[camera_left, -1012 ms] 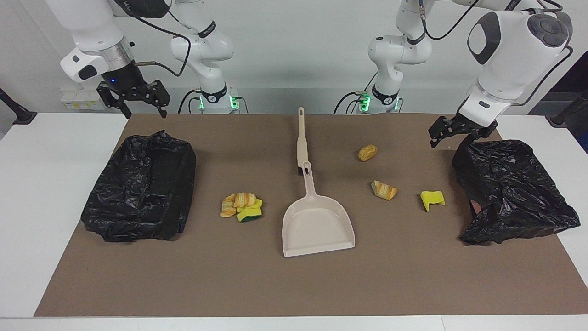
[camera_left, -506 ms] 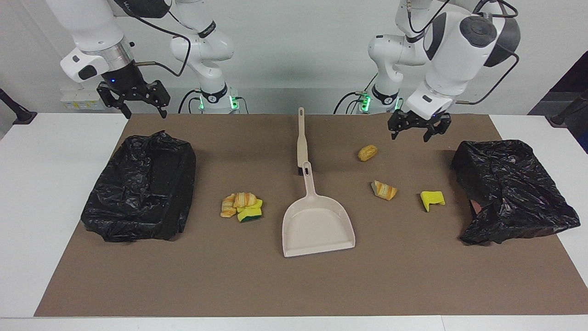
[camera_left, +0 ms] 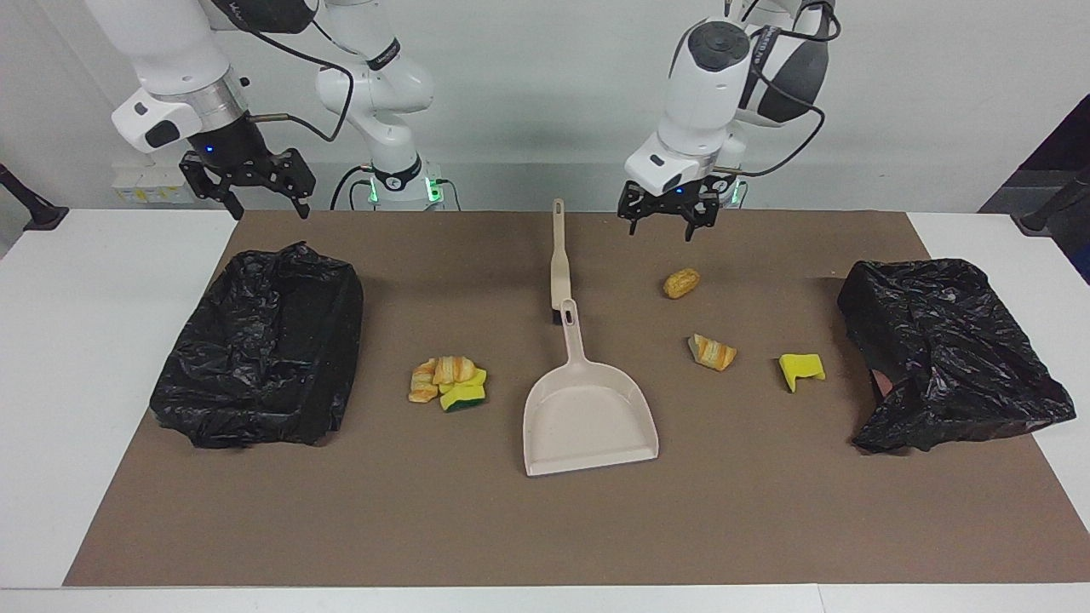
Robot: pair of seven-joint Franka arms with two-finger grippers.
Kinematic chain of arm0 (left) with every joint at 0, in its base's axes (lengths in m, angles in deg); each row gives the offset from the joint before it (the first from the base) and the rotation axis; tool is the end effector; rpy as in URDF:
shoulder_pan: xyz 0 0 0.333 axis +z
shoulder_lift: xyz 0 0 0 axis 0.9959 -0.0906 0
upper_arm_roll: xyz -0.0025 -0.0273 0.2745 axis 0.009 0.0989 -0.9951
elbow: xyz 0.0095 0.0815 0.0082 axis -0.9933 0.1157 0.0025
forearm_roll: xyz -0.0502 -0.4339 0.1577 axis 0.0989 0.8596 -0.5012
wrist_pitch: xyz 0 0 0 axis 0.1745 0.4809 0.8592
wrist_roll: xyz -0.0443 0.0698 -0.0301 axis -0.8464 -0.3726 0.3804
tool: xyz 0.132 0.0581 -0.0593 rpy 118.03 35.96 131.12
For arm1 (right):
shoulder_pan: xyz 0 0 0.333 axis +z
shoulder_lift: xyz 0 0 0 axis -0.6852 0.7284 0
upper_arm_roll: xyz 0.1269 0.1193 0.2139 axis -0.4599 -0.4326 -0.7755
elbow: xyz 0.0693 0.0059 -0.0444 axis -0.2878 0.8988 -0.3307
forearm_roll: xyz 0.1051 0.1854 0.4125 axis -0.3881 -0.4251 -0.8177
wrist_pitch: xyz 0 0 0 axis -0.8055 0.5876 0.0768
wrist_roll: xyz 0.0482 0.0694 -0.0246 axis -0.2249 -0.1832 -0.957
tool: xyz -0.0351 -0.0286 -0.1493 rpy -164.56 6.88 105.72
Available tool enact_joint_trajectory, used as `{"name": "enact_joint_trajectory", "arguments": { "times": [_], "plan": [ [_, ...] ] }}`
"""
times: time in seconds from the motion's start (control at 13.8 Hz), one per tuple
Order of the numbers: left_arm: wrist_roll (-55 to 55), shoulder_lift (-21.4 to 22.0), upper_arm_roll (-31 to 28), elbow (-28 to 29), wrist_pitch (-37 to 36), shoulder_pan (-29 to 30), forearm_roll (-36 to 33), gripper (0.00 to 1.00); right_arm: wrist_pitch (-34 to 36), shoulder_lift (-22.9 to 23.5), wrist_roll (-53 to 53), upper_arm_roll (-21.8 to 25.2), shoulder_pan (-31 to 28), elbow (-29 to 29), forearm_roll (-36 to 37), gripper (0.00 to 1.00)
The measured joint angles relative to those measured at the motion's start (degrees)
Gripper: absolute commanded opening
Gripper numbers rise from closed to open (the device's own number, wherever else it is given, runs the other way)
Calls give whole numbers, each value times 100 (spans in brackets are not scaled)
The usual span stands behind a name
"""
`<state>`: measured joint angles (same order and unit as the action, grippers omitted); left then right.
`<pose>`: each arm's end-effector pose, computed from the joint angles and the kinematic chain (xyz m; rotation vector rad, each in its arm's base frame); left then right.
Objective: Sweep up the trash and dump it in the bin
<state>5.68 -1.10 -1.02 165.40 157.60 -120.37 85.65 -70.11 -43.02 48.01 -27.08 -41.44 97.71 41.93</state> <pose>0.4846 -0.3584 0.4038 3.1117 -0.3271 -0.0885 0.6057 -0.0273 0.5472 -3.1219 0.0113 0.0081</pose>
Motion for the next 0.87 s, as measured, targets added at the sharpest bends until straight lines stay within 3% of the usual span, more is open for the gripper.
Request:
{"name": "enact_joint_trajectory", "arguments": {
  "times": [0.58,0.87],
  "plan": [
    [1236,-220,11,1533,1642,-1798,1,100,0,0,0,-8,14,0,0,100],
    [1409,-244,11,2144,2432,-2176,1,100,0,0,0,-23,229,0,-11,100]
  ]
}}
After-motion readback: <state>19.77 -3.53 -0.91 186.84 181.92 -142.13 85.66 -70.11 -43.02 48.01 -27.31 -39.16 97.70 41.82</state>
